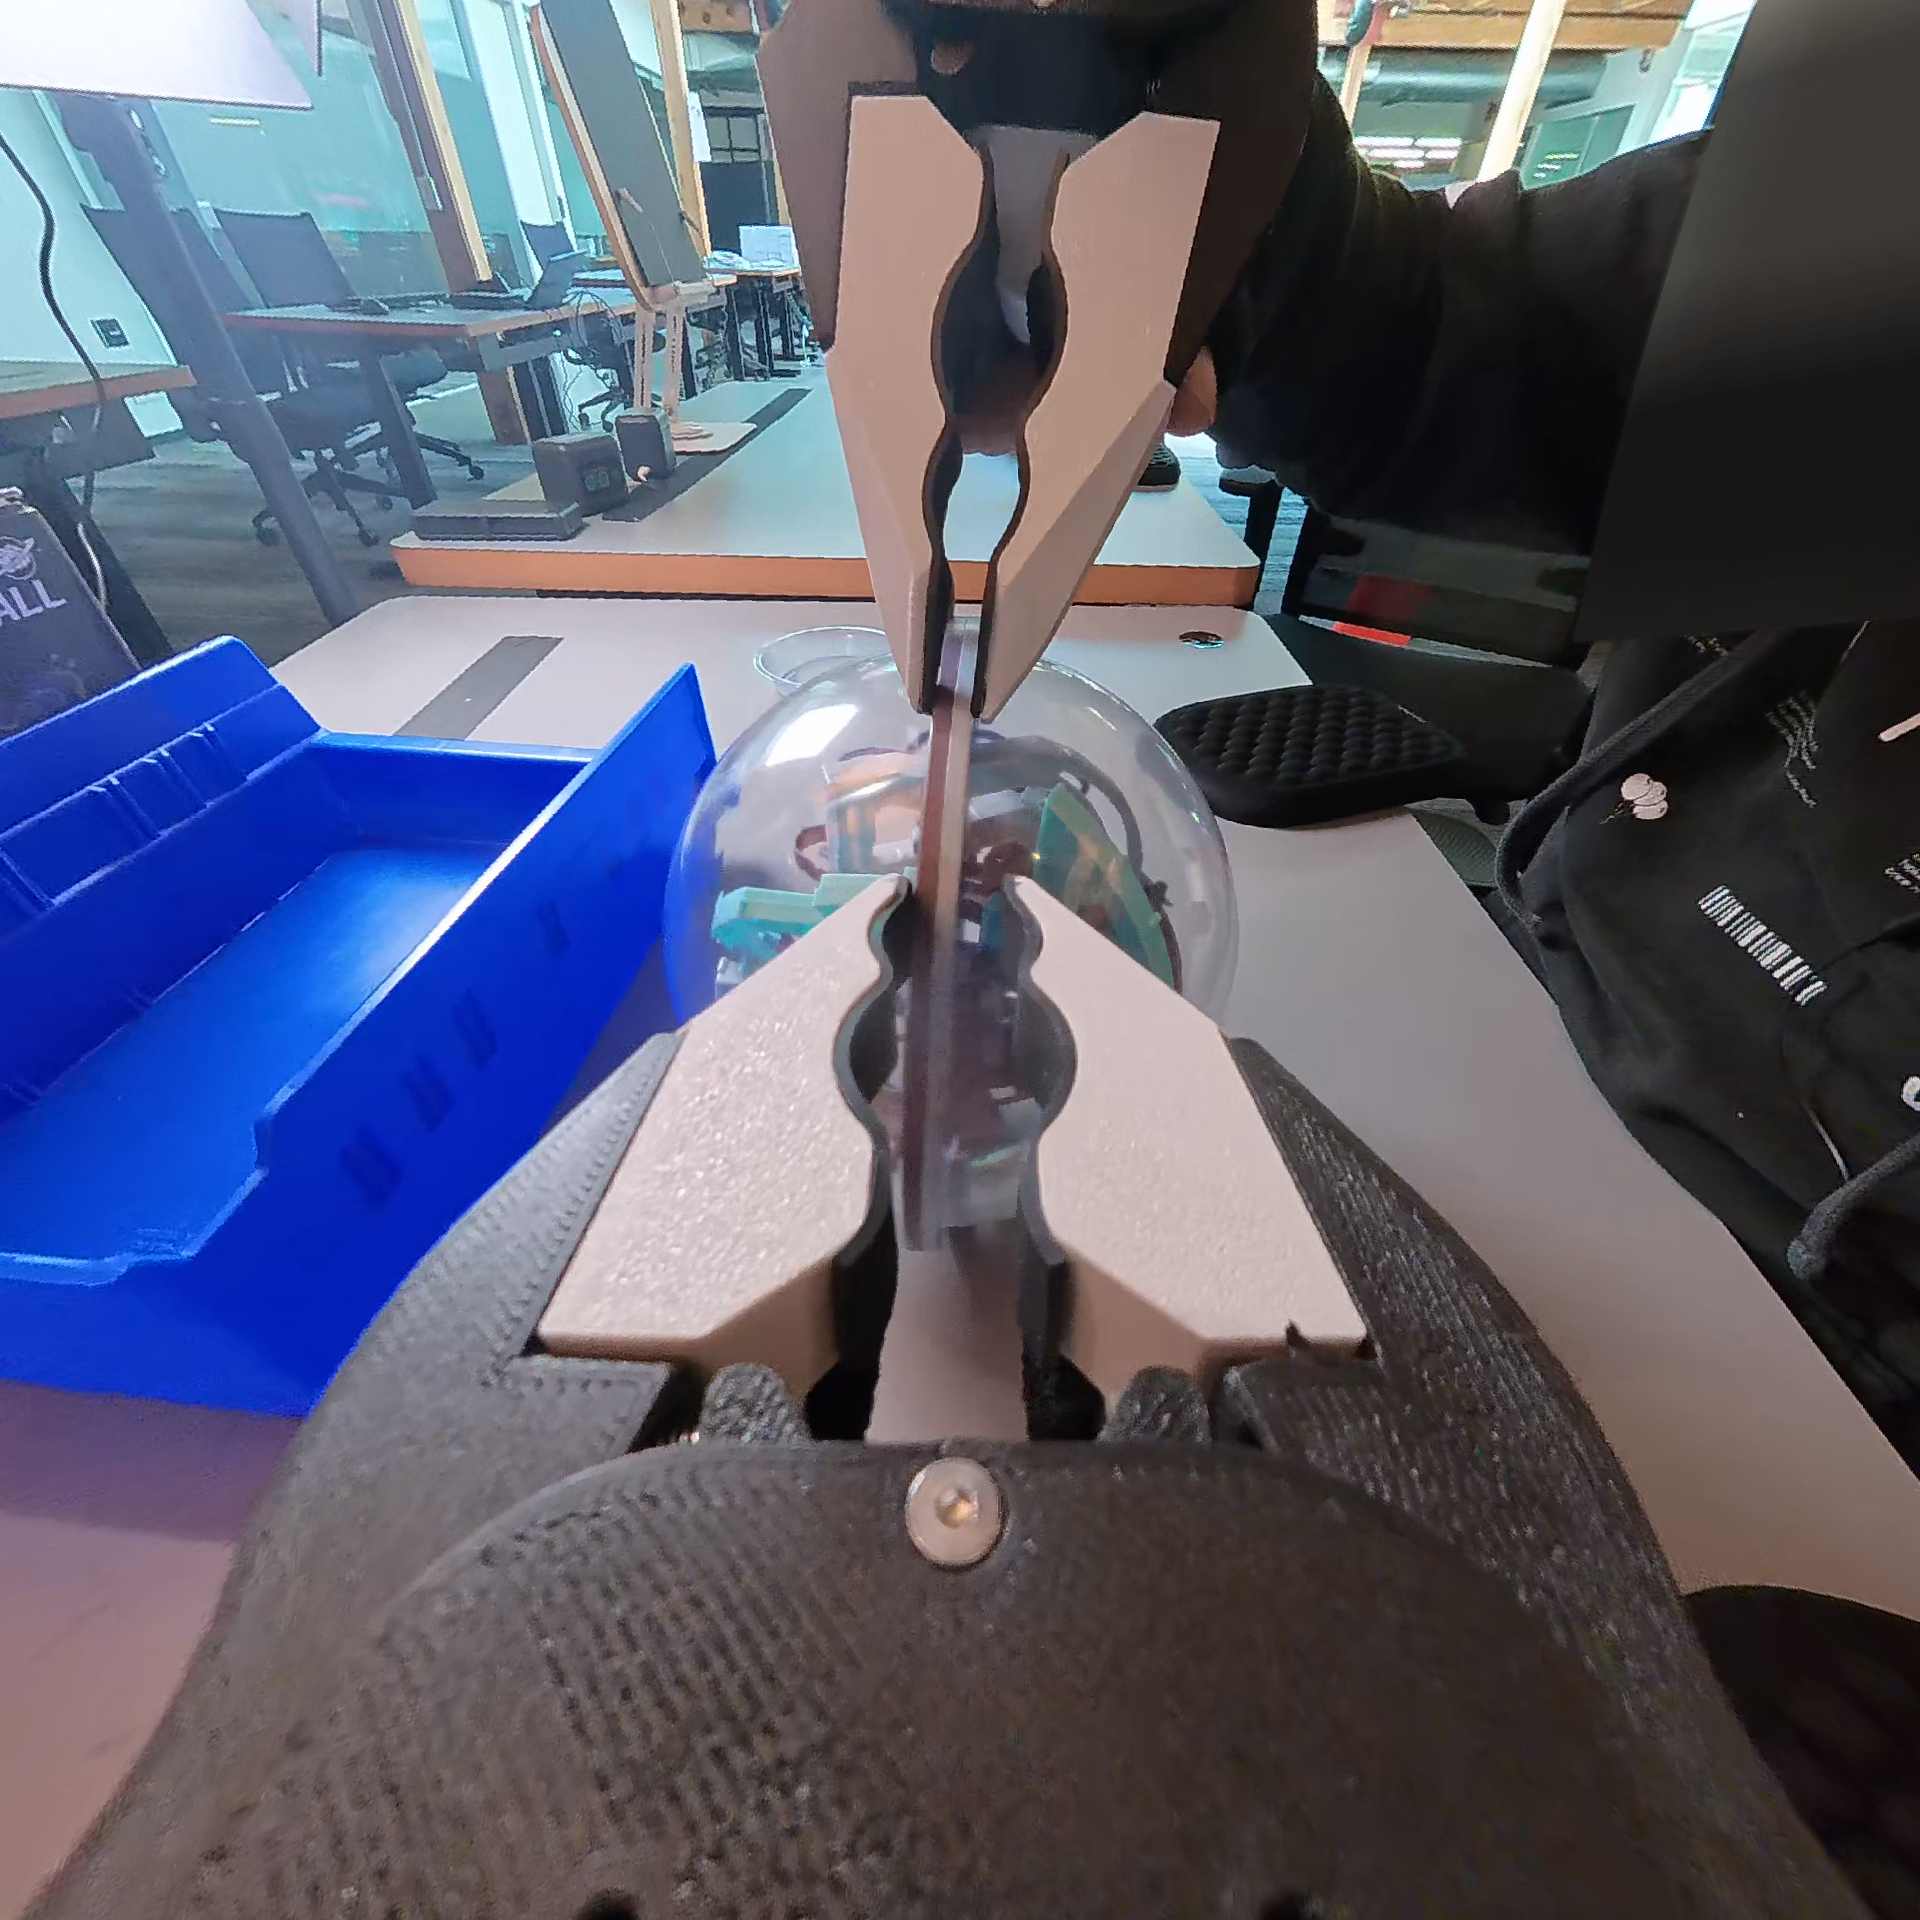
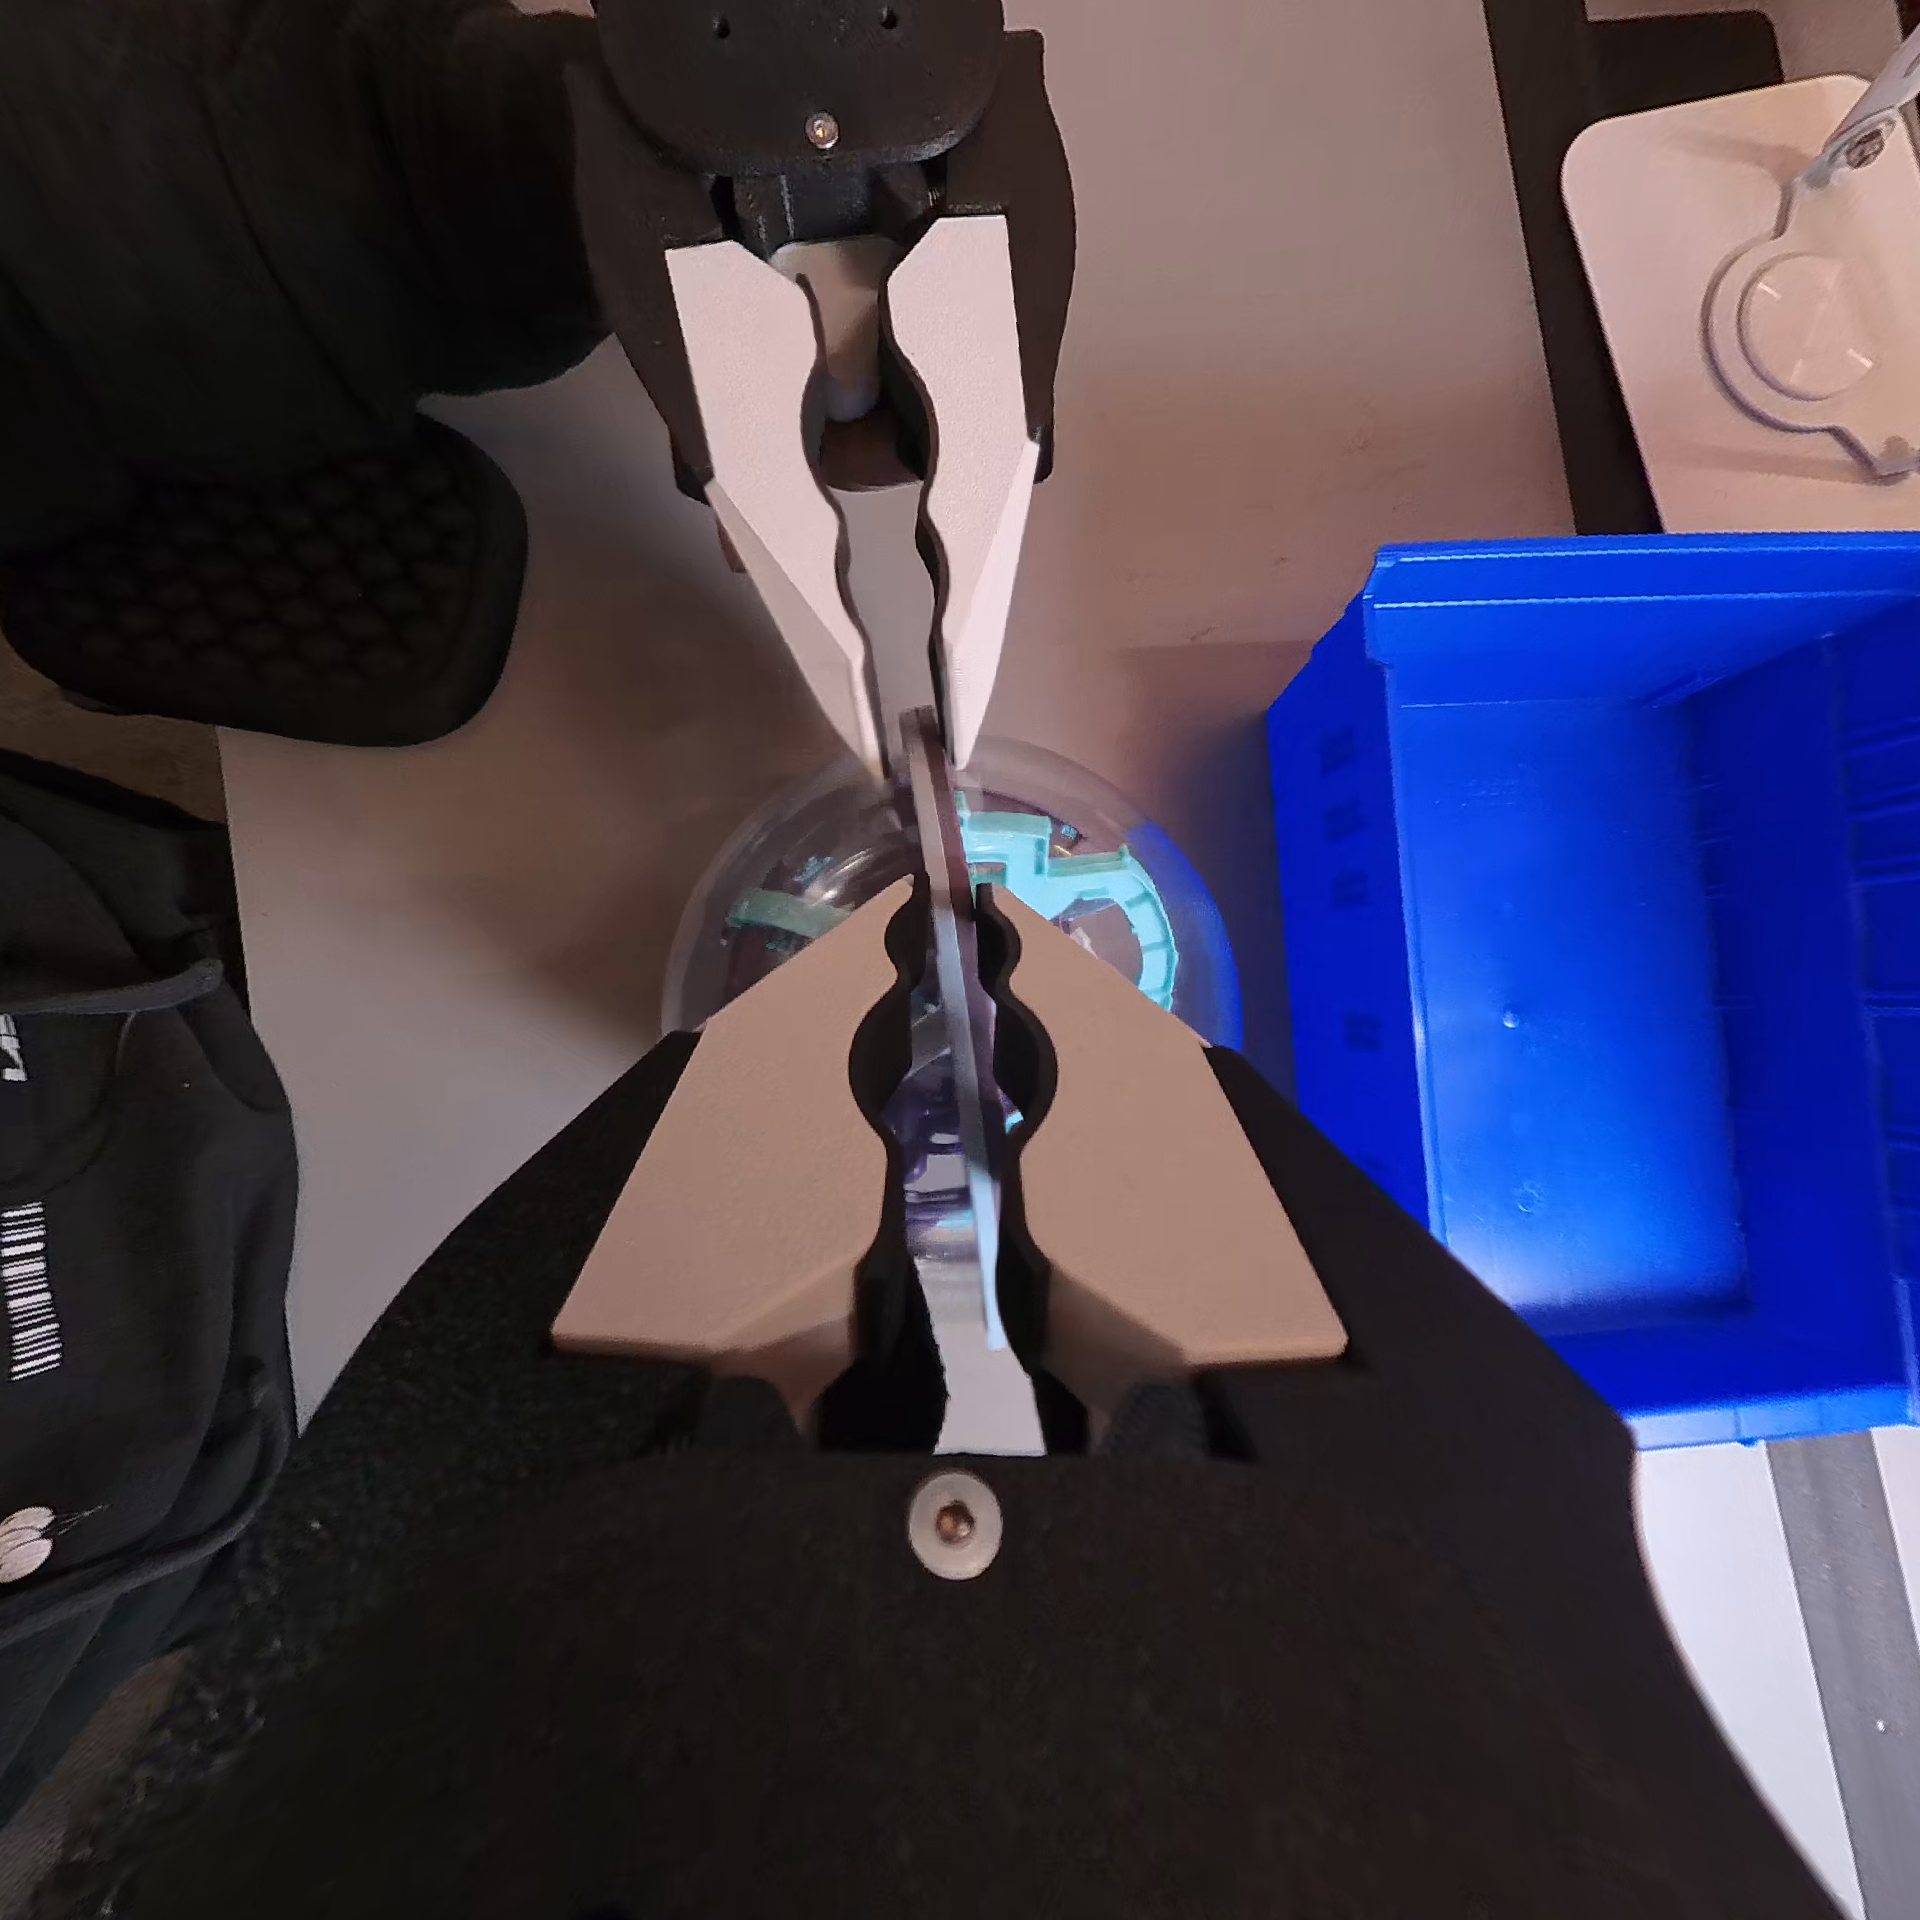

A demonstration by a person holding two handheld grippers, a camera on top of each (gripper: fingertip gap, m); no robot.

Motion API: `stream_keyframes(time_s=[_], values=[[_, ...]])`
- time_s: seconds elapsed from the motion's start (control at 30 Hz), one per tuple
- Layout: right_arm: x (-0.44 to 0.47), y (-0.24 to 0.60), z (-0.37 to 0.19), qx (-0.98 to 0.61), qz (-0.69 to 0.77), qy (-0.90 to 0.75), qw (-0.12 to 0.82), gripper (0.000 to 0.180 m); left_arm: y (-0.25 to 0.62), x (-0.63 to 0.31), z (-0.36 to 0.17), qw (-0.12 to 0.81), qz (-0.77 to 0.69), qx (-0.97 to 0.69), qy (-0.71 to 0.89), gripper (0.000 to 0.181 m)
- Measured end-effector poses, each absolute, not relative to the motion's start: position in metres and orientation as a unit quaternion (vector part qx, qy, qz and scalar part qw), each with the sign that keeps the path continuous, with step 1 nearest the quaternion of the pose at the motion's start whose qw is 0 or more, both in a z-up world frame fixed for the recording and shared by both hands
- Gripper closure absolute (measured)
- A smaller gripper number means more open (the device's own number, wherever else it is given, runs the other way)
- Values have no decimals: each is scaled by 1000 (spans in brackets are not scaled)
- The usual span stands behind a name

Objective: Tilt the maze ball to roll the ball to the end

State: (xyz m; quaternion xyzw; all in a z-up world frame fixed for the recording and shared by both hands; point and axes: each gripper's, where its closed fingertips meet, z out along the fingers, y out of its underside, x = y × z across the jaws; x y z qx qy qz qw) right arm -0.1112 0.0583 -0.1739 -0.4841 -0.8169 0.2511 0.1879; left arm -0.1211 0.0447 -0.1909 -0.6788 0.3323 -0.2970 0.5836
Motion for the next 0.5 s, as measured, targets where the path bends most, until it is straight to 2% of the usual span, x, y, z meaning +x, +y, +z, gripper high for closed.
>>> stream_keyframes(time_s=[0.07, 0.37, 0.5], values=[[-110, 57, -174, -480, 252, -818, 191, 173, 45, -122, -191, 586, -290, -679, 335, 174], [-105, 64, -171, -427, 222, -835, 267, 171, 46, -121, -191, 589, -278, -680, 338, 174], [-84, 81, -168, -376, 252, -832, 320, 159, 45, -121, -192, 589, -277, -677, 343, 174]])
